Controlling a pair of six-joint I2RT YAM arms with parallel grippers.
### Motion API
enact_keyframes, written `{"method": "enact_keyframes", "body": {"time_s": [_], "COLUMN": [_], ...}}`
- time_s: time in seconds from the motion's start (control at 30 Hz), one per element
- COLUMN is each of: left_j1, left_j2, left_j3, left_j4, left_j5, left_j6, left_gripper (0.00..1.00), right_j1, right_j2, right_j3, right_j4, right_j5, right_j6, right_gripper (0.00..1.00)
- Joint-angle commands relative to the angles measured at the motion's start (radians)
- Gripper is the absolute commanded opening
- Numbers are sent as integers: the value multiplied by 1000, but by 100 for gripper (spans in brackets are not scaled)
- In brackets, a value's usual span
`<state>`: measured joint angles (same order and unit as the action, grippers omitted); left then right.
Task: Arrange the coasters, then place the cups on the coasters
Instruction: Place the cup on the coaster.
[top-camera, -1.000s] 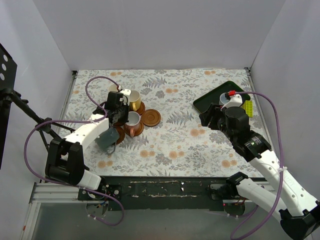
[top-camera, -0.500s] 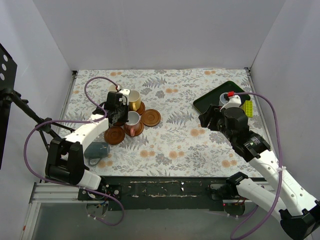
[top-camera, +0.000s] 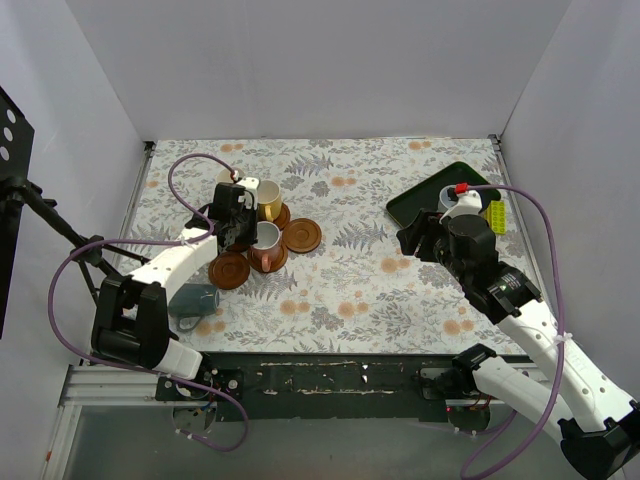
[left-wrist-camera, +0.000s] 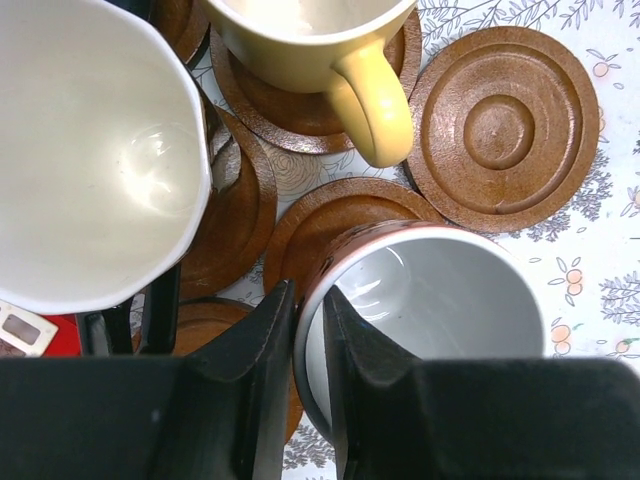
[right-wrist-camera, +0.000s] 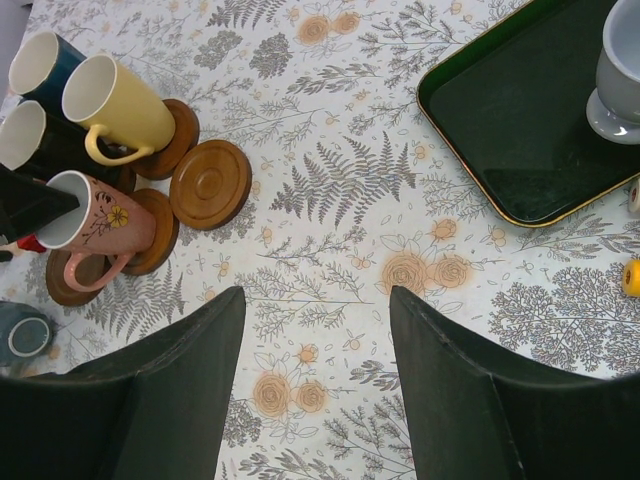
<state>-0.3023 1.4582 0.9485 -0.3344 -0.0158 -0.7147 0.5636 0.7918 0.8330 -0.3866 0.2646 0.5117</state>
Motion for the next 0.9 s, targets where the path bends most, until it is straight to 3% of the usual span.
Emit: {"method": "enact_keyframes", "body": {"time_s": [0.0,0.5,0.67,0.77,0.87], "left_j1": [3,3,3,5,5], "left_j2": [-18,-101,-163,-206,-263], "left_j3": [15,26,27,30,30], "left_j4": [18,20,9,-11,-47], "left_j5": [7,16,16,47,31], "left_j6": [-9,-15,-29,-42,-74], "left_gripper": [21,43,54,56,70], "right_j1": [-2,-2,-2,-2,-2], "right_j2": [-8,-3,-5,-5,-3], "right_j3": [2,6,9,8,11], "right_j4": [38,38,38,38,40], "right_j5": [-5,-14,-15,-18,-22], "right_j6": [-15,-24,-32,-32,-39], "right_gripper": [68,68,68,68,68]}}
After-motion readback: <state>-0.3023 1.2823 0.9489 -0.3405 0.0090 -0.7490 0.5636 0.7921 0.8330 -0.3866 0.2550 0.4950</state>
